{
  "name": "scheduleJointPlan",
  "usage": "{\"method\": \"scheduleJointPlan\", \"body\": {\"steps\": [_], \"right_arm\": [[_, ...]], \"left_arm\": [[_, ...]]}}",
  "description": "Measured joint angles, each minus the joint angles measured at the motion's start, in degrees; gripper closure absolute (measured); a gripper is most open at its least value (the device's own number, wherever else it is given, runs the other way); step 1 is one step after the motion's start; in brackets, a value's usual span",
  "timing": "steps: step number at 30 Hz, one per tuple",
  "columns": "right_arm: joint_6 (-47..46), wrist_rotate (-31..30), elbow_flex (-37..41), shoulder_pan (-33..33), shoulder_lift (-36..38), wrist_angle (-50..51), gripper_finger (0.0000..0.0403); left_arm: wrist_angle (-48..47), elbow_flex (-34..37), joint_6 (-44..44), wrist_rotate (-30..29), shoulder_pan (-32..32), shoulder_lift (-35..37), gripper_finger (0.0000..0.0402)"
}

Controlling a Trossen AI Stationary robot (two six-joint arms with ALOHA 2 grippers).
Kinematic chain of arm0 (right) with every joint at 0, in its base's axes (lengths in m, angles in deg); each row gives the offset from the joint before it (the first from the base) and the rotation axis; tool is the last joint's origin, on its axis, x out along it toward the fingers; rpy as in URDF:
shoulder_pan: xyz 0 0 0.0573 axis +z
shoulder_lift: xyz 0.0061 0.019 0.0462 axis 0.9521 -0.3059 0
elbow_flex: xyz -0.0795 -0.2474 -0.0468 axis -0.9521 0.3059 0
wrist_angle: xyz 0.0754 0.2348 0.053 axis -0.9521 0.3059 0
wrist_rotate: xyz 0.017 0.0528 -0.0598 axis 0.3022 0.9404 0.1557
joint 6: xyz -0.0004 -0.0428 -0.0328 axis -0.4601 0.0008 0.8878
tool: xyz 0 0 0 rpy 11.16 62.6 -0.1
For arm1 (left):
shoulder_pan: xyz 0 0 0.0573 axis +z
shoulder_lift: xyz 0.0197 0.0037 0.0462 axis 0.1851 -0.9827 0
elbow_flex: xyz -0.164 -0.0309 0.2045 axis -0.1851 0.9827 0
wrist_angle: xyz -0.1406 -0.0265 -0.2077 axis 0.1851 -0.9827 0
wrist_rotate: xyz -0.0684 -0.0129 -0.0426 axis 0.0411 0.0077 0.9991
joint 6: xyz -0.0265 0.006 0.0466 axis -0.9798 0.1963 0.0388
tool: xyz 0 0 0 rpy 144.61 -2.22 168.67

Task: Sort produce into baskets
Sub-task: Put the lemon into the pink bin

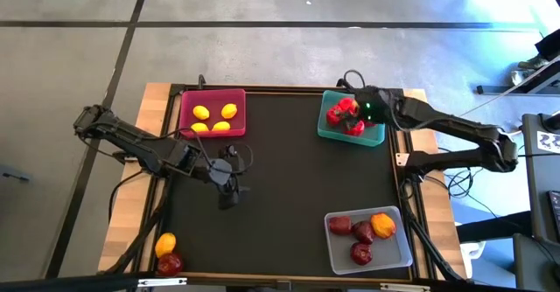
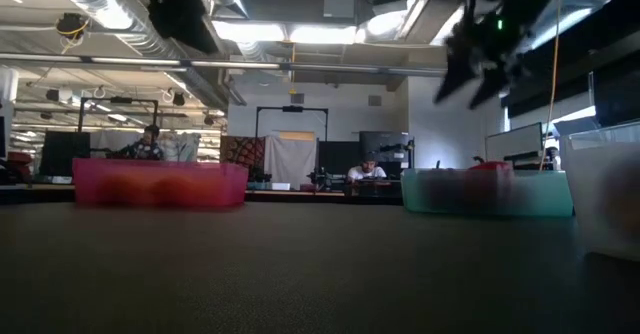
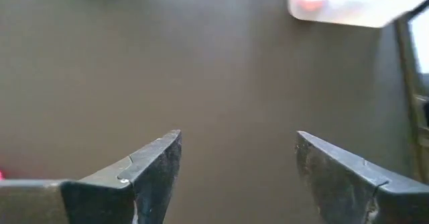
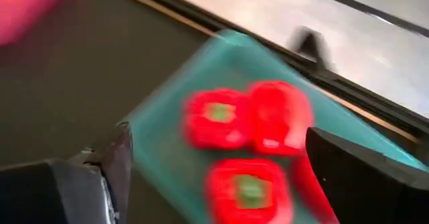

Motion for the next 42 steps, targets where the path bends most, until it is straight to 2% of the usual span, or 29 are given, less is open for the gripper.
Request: {"method": "scheduleJointPlan", "body": {"steps": [5,9,16,20,23,26,32,42], "right_arm": [[-2.2,5.1,-0.6,12.4,2.0,-5.5,0.0052],[-6.2,5.0,-0.5,23.0,0.6,-9.1,0.0052],[-6.7,1.5,-0.5,38.1,-5.0,-17.3,0.0052],[-5.6,-2.3,-0.5,43.9,-9.5,-22.1,0.0052],[-4.3,-2.4,-0.5,46.6,-12.7,-25.4,0.0052],[-4.0,-2.4,-0.5,48.0,-15.7,-28.3,0.0052],[-4.4,-2.3,-0.5,48.1,-19.4,-30.6,0.0052],[-4.6,-2.9,-0.5,48.0,-19.8,-32.1,0.0052]], "left_arm": [[-7.3,-3.5,-8.0,2.9,-5.0,0.0,0.0119],[-13.5,-4.7,-18.2,6.1,-10.8,0.1,0.0119],[-24.8,-4.0,-38.6,12.0,-19.9,0.0,0.0119],[-26.6,-2.6,-47.6,15.8,-24.3,-0.2,0.0119],[-26.5,-1.4,-52.0,19.6,-27.1,-1.0,0.0119],[-26.6,-0.2,-55.2,25.7,-28.9,-2.9,0.0119],[-26.5,0.5,-56.7,36.5,-30.4,-7.9,0.0119],[-25.4,0.5,-54.9,45.0,-30.8,-18.1,0.0119]]}}
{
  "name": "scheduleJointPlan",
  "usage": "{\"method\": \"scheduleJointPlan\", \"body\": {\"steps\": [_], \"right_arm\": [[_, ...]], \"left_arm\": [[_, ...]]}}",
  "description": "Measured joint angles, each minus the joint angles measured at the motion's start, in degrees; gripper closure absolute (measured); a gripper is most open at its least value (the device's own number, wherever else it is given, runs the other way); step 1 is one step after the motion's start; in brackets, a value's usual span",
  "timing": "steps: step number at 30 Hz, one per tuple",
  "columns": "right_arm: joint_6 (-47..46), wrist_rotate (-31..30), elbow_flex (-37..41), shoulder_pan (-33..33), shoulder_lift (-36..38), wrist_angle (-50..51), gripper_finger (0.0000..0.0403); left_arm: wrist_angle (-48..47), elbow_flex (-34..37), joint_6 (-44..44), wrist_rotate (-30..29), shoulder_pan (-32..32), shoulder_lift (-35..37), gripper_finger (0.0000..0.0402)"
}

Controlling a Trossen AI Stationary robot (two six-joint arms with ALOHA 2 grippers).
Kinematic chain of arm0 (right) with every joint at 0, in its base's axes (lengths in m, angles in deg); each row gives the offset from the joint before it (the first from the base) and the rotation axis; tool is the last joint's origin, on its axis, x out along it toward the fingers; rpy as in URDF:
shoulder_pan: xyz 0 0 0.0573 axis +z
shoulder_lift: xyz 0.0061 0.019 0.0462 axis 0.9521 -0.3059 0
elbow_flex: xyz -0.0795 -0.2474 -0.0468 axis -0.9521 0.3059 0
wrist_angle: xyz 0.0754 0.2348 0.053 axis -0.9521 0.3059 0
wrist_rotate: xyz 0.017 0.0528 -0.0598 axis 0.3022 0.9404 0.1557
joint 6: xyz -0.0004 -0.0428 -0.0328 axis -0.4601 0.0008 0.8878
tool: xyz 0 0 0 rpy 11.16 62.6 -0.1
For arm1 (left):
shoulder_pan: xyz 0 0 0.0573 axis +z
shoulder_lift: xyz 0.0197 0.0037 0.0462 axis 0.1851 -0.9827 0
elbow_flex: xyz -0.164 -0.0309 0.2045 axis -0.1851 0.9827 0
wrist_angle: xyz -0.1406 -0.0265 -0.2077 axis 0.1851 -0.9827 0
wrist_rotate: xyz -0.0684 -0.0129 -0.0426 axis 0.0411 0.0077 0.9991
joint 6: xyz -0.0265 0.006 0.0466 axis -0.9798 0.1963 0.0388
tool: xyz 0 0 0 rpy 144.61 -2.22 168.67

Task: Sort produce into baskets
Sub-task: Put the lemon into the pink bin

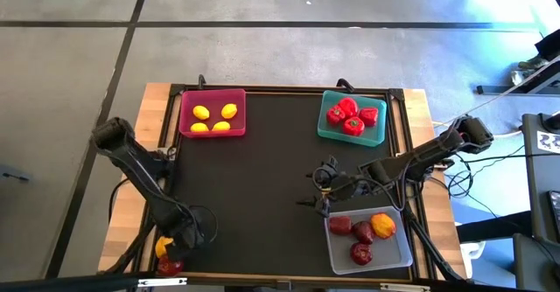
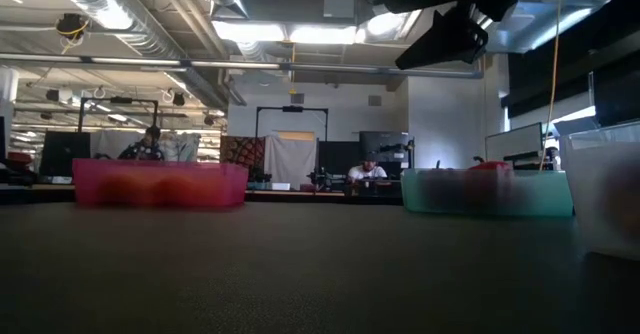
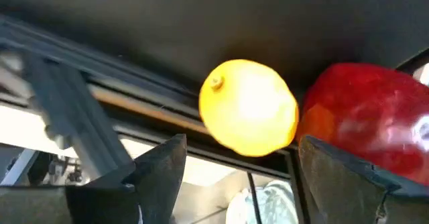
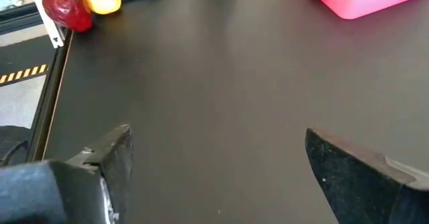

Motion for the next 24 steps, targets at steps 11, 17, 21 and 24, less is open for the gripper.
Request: {"method": "scheduleJointPlan", "body": {"steps": [11,17,21,24], "right_arm": [[0.0,0.0,0.0,0.0,0.0,-1.7,0.0052],[0.0,0.1,0.0,0.0,0.0,-1.7,0.0052],[0.0,0.1,0.0,0.0,0.0,-1.7,0.0052],[0.0,0.1,0.0,0.0,0.0,-1.7,0.0052]], "left_arm": [[1.6,0.0,3.6,1.3,-0.4,-6.8,0.0119],[3.6,0.0,4.3,1.6,-1.1,-7.2,0.0119],[3.6,0.0,5.1,1.6,-1.1,-7.2,0.0126],[3.6,0.0,5.8,1.6,-1.2,-7.2,0.015]]}}
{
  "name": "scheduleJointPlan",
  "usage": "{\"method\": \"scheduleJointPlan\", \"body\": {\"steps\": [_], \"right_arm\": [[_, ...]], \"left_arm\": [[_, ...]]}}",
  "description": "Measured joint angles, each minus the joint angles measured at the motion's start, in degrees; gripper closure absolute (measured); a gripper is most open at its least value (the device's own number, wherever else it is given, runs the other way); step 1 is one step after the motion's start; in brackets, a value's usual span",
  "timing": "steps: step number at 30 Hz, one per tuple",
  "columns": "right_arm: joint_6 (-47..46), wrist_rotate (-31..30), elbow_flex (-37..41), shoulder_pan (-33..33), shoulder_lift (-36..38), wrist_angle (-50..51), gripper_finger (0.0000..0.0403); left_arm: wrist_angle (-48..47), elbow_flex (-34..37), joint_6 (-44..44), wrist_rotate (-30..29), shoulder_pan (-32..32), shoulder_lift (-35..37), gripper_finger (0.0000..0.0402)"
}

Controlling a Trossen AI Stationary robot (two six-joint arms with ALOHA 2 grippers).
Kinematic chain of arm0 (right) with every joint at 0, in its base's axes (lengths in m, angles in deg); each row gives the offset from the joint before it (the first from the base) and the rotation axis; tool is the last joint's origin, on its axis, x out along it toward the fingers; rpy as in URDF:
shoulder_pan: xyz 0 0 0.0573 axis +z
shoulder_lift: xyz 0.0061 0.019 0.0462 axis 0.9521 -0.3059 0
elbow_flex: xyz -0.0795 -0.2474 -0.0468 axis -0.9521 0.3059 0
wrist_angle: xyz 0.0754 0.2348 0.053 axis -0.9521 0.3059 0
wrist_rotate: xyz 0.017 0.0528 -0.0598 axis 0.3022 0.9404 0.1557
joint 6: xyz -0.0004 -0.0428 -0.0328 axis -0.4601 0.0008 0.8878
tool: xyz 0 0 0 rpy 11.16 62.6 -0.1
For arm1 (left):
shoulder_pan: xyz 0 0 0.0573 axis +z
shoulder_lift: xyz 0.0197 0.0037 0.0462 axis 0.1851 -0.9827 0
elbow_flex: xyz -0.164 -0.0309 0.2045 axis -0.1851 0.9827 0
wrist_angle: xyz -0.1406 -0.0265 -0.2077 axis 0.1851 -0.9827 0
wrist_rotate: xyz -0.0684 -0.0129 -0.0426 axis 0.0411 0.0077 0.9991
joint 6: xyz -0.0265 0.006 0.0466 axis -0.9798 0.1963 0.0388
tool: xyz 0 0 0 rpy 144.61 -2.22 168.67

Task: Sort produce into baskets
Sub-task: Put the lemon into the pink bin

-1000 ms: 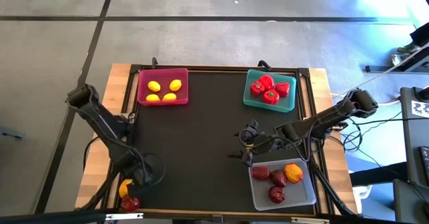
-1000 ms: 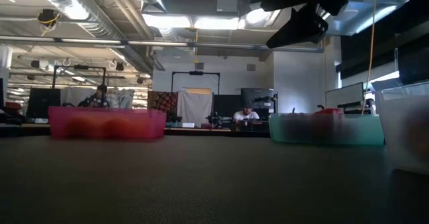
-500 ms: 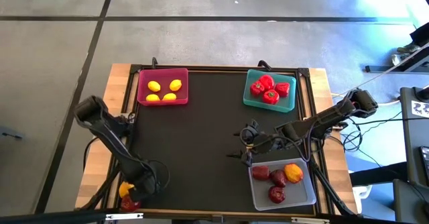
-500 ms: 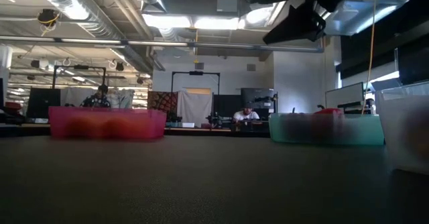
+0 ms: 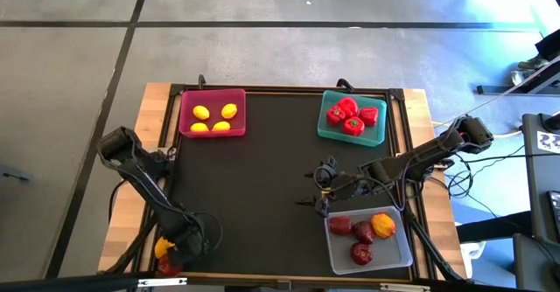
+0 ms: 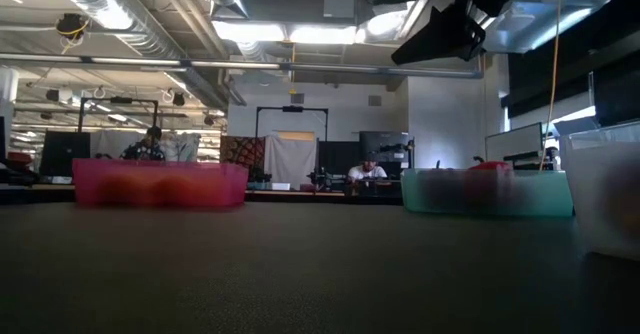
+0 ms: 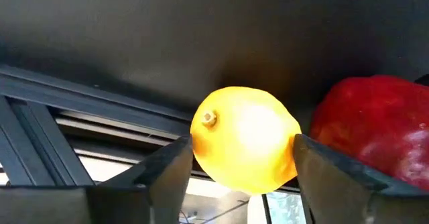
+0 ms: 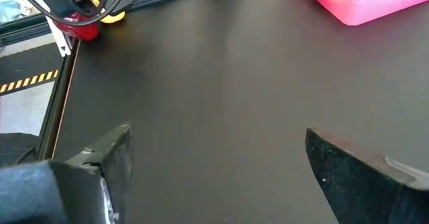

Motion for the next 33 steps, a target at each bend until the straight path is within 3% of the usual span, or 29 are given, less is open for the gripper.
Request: {"method": "scheduleJointPlan", "body": {"steps": [13,22,28,33], "right_arm": [[0.0,0.0,0.0,0.0,0.0,0.0,0.0052],[0.0,0.0,0.0,0.0,0.0,0.0,0.0052],[0.0,0.0,0.0,0.0,0.0,0.0,0.0052],[0.0,0.0,0.0,0.0,0.0,0.1,0.0052]], "left_arm": [[-0.3,-0.1,5.9,0.0,0.1,0.1,0.029],[-3.9,-0.8,9.1,-0.6,2.5,3.2,0.0329],[-12.5,-2.4,12.2,-7.3,5.7,7.0,0.0348],[-13.0,-2.4,11.2,-12.1,7.0,11.0,0.0355]]}}
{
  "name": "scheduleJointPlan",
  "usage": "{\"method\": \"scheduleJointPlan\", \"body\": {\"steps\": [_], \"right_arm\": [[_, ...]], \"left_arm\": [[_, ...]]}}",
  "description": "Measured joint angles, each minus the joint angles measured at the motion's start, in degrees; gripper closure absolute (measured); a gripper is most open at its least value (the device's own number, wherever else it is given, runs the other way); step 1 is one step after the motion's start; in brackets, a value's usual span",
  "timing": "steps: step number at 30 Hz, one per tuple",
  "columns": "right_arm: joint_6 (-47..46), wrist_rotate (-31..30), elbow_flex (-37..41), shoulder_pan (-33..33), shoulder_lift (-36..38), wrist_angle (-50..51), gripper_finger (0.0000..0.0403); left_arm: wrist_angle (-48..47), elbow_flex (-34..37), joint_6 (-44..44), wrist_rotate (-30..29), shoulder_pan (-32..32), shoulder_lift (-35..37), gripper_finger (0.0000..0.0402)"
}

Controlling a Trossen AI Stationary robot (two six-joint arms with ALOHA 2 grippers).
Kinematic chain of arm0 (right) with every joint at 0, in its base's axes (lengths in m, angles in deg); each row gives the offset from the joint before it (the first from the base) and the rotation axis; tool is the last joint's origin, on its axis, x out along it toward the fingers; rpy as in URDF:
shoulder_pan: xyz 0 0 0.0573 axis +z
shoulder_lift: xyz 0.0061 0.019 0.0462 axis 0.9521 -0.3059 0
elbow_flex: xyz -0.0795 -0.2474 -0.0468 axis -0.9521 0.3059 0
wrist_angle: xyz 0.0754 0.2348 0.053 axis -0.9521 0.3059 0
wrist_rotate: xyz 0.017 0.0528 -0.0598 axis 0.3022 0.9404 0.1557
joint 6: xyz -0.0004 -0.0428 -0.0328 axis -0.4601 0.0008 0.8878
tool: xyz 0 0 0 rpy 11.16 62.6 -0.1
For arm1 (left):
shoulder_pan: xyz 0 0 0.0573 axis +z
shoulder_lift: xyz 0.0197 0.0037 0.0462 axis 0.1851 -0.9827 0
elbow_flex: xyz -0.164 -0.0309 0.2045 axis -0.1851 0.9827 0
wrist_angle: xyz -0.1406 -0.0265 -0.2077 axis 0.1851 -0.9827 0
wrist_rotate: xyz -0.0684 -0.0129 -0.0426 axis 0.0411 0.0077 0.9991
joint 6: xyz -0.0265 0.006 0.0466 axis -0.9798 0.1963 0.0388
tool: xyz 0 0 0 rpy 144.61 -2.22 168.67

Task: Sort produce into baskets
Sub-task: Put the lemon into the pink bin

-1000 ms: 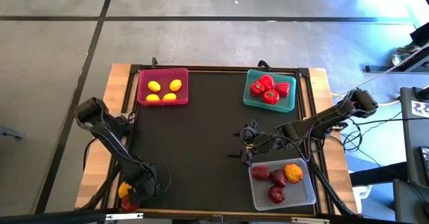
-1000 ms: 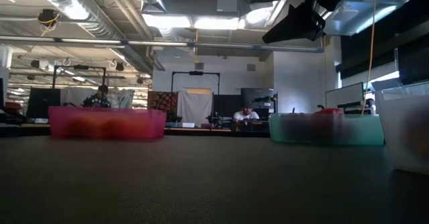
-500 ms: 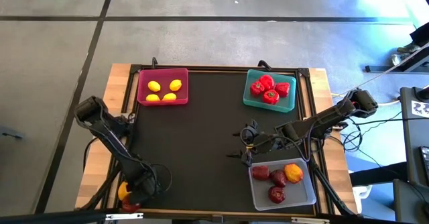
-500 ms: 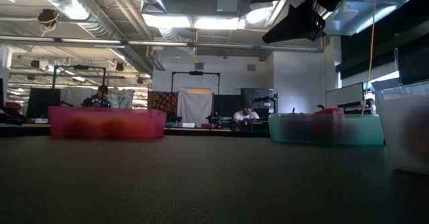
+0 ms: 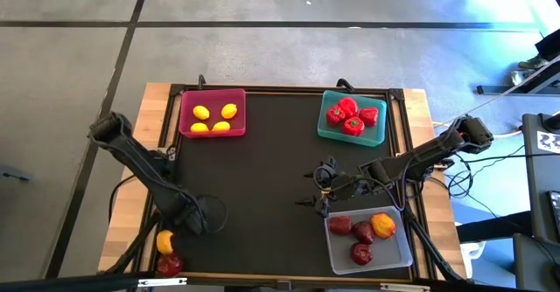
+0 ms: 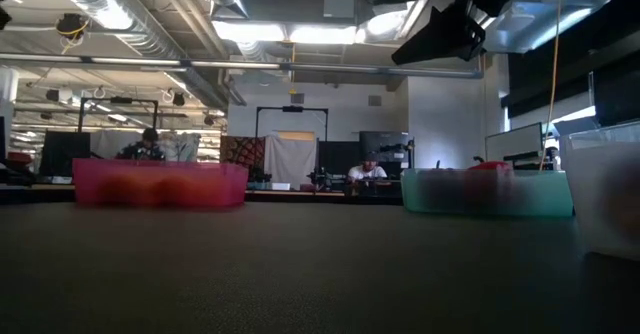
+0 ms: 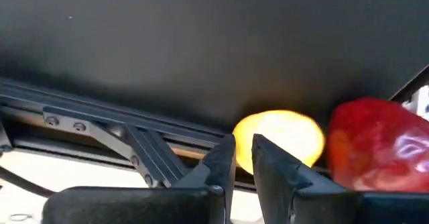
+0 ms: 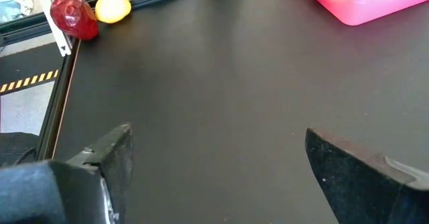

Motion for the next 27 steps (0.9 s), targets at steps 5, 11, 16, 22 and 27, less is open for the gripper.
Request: {"method": "scheduleJointPlan", "body": {"steps": [5,11,16,22,27], "right_arm": [[0.0,0.0,0.0,0.0,0.0,0.0,0.0052],[0.0,0.0,0.0,0.0,0.0,0.0,0.0052],[0.0,0.0,0.0,0.0,0.0,0.0,0.0052],[0.0,-0.2,0.0,0.0,0.0,0.0,0.0052],[0.0,-0.5,0.0,0.0,-0.8,0.0,0.0052]], "left_arm": [[1.3,0.0,-1.4,0.3,-1.1,0.9,0.0336],[5.0,0.0,0.1,2.2,-4.8,0.9,0.024],[8.9,0.0,5.7,3.1,-8.5,0.9,0.0164],[13.0,0.0,11.8,2.5,-12.8,0.2,0.0149],[12.8,0.0,15.9,1.5,-13.8,-2.2,0.016]]}}
